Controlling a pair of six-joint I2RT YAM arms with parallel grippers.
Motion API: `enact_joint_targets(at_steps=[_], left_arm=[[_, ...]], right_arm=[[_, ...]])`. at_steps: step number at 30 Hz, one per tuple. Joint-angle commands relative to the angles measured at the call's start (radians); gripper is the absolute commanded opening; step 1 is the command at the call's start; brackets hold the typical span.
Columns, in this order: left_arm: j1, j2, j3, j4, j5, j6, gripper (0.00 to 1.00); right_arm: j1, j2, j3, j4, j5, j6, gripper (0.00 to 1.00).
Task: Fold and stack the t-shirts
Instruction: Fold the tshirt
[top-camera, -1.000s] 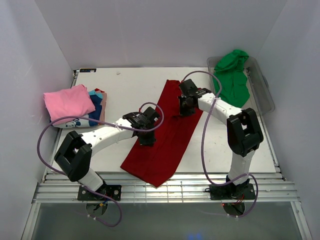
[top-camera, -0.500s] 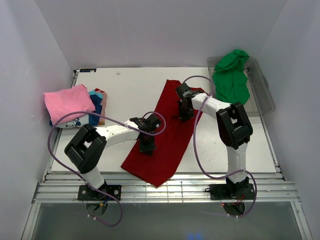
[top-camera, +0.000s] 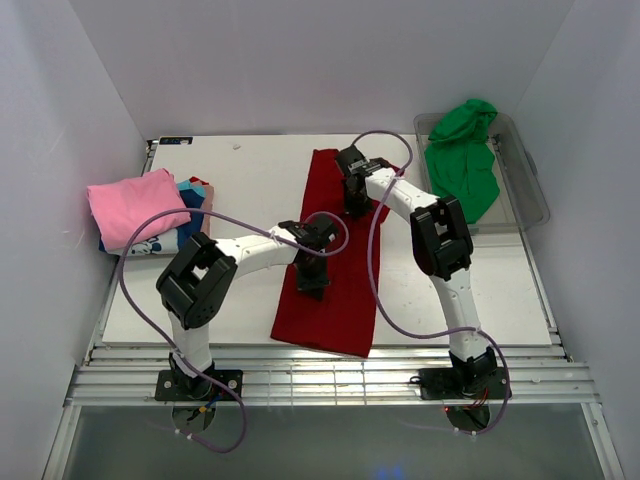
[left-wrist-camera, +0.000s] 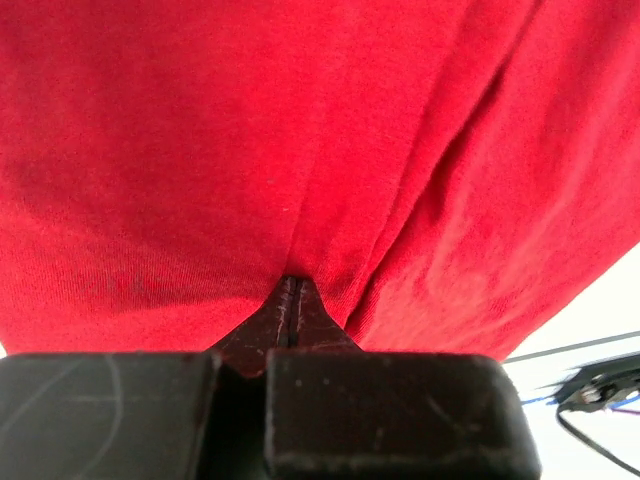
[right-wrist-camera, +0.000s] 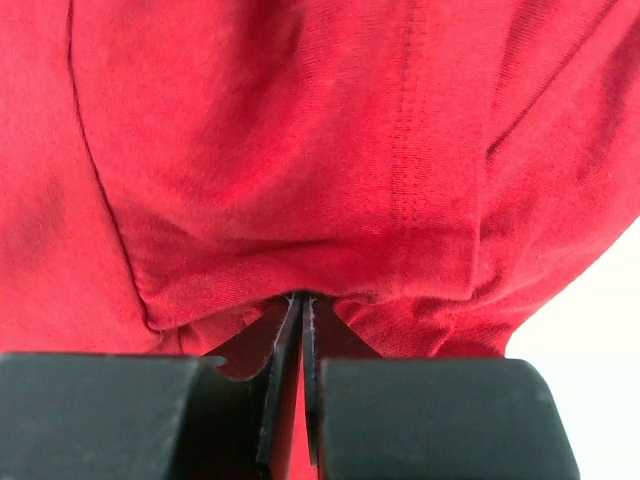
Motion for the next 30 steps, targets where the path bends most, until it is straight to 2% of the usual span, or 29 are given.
enact_joint_targets(at_steps=[1, 8, 11, 14, 16, 18, 20, 22, 23, 24, 25, 27, 30], left_arm=[[-0.003, 0.058, 0.088, -0.015, -0.040, 0.022, 0.00], [0.009, 0.135, 0.197, -0.065, -0.071, 0.036, 0.00], [0.009, 0.131, 0.223, -0.065, -0.116, 0.039, 0.00], [0.009, 0.099, 0.245, -0.058, -0.164, 0.051, 0.00], [0.009, 0.074, 0.272, -0.050, -0.190, 0.065, 0.00], [0.009, 0.024, 0.307, -0.046, -0.229, 0.065, 0.00], [0.009, -0.022, 0.327, -0.039, -0.249, 0.065, 0.08], [0.008, -0.101, 0.334, -0.033, -0.272, 0.062, 0.29], [0.007, -0.130, 0.328, -0.027, -0.279, 0.057, 0.42], [0.006, -0.156, 0.312, -0.023, -0.293, 0.055, 0.71], [0.006, -0.209, 0.273, -0.019, -0.295, 0.054, 0.79], [0.007, -0.256, 0.214, -0.019, -0.298, 0.054, 0.87], [0.007, -0.322, 0.044, -0.019, -0.269, 0.031, 0.87]], right_arm=[[-0.015, 0.112, 0.109, -0.012, 0.011, 0.001, 0.08], [-0.058, 0.227, 0.322, -0.004, -0.051, 0.005, 0.08], [-0.075, 0.221, 0.318, 0.037, -0.094, -0.007, 0.08], [-0.079, 0.106, 0.215, 0.146, -0.120, -0.034, 0.08], [-0.079, 0.017, 0.062, 0.270, -0.120, -0.050, 0.08], [-0.079, -0.136, -0.103, 0.353, -0.106, -0.059, 0.12], [-0.078, -0.289, -0.188, 0.428, -0.098, -0.064, 0.20], [-0.078, -0.377, -0.275, 0.424, -0.107, -0.079, 0.26], [-0.072, -0.457, -0.300, 0.410, -0.112, -0.083, 0.28], [-0.070, -0.492, -0.326, 0.394, -0.120, -0.084, 0.31], [-0.069, -0.531, -0.386, 0.378, -0.138, -0.082, 0.35], [-0.060, -0.626, -0.452, 0.332, -0.207, -0.077, 0.39], [-0.027, -0.713, -0.576, 0.222, -0.270, -0.039, 0.41]])
